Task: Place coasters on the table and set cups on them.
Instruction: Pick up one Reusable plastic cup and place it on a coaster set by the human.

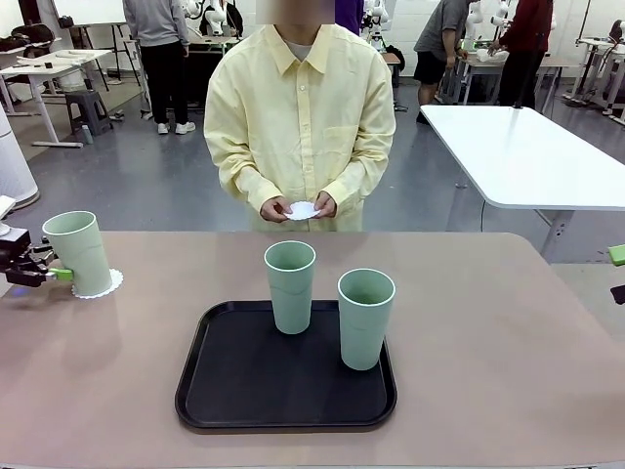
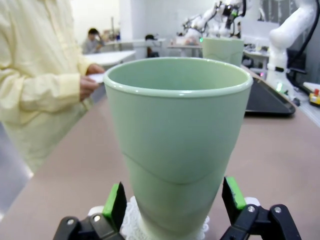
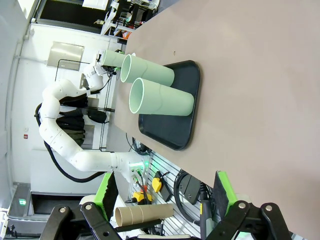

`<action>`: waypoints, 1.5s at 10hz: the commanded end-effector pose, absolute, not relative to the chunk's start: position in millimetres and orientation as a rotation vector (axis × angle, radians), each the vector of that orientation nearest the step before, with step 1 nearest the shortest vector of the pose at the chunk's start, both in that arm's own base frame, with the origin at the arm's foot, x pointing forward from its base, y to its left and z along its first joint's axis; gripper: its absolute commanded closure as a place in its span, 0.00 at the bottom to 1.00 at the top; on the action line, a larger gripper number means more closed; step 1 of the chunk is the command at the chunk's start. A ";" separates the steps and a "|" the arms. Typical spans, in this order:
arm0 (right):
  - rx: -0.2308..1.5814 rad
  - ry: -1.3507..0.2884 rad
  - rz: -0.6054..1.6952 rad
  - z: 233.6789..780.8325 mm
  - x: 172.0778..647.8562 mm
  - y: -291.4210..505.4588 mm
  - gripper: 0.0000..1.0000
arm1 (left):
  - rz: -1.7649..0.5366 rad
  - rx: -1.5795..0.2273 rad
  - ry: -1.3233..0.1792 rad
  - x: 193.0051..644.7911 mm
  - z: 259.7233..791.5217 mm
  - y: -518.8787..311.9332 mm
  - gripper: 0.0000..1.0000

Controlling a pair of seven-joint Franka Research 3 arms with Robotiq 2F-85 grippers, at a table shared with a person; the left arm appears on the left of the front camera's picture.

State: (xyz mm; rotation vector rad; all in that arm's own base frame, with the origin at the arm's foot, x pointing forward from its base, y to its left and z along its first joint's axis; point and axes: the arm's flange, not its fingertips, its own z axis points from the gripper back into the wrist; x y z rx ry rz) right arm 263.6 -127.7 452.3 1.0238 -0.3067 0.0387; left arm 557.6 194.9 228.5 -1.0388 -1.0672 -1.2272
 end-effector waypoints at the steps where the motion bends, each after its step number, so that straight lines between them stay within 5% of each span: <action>1: 1.036 -0.311 0.050 451.8 263.5 -128.5 0.00 | -1.257 -1.030 -1.012 558.9 232.8 205.0 0.00; 7: 1.036 -0.311 0.050 451.8 263.5 -128.5 0.00 | -1.328 -0.922 -0.961 545.4 255.6 237.3 0.00; 9: 1.036 -0.311 0.050 451.8 263.5 -128.5 0.00 | -1.382 -0.709 -0.976 532.4 305.9 246.3 0.00; 13: 1.036 -0.311 0.050 451.8 263.5 -128.5 0.00 | -1.449 -0.257 -0.594 415.7 454.3 183.0 0.00; 15: 1.036 -0.311 0.050 451.8 263.5 -128.5 0.00 | -1.402 -0.264 -0.348 377.6 477.7 129.5 0.00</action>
